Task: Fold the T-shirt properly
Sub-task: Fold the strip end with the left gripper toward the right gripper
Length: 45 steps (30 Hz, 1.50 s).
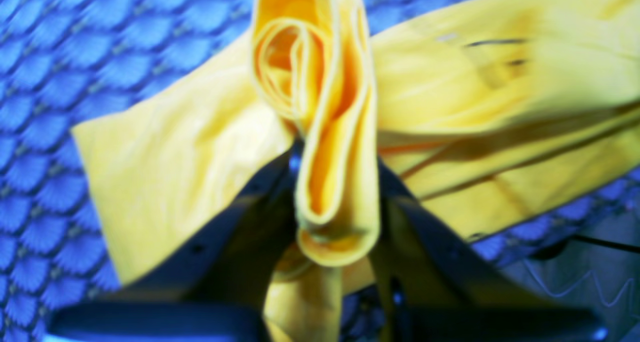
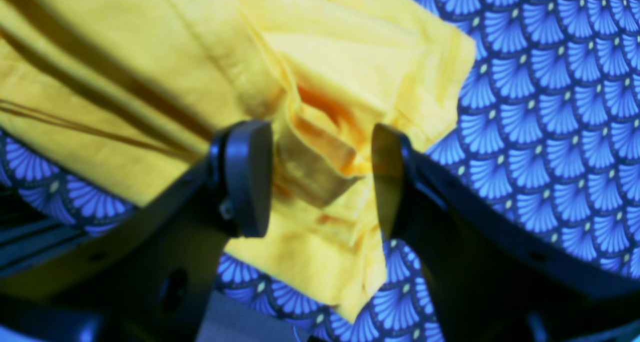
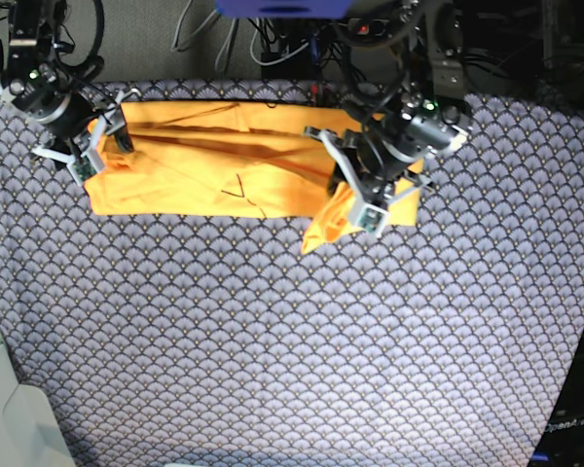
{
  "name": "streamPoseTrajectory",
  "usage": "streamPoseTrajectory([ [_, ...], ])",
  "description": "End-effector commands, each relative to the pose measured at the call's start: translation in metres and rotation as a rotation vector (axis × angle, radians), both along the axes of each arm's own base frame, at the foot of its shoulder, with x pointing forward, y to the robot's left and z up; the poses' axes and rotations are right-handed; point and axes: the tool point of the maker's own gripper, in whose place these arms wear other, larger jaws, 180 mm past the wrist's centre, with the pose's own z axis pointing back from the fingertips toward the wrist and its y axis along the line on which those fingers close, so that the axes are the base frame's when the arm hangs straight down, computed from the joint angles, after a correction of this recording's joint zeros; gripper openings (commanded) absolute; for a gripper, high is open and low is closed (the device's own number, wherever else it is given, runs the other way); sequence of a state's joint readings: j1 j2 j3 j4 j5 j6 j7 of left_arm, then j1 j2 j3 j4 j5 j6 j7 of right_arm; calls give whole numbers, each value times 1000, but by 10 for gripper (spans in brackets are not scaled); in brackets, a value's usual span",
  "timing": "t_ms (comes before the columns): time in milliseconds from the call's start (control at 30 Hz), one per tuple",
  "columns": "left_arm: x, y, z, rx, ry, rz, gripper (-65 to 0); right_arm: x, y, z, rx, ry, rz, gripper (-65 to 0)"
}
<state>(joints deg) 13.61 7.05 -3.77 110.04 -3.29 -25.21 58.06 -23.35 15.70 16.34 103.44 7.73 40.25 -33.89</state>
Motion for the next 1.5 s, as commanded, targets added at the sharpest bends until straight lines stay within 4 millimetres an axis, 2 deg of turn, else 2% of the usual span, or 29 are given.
streamPoseTrajectory([
  [0,6,-7,12,-30,-43,-2,-650,7,-3,9,-3,-38,2,-322],
  [100,0,-22,12,-33,-40,-50,-650,7,-3,9,-3,-38,2,-322],
  [233,-5,-32,9,-38,-30,-80,-650,7,-3,9,-3,-38,2,-322],
  [800,-7,-31,7,-33,-22,-83,-650,7,-3,9,-3,-38,2,-322],
  [967,-13,-33,4,-33,-9,-95,-650,7,-3,10,-3,-39,3,-322],
  [1133,-21,-50,3,-22,-13,-178,-650,7,-3,10,-3,-39,3,-322],
  [1367,-23,-51,-3,-20,7,-185,-650,7,-2,10,-4,-40,3,-322],
  [1400,-23,-51,-3,-20,7,-185,-644,7,-2,10,-4,-40,3,-322],
  [1467,-23,-51,-4,-18,7,-184,-566,7,-2,10,-4,-40,3,-322],
])
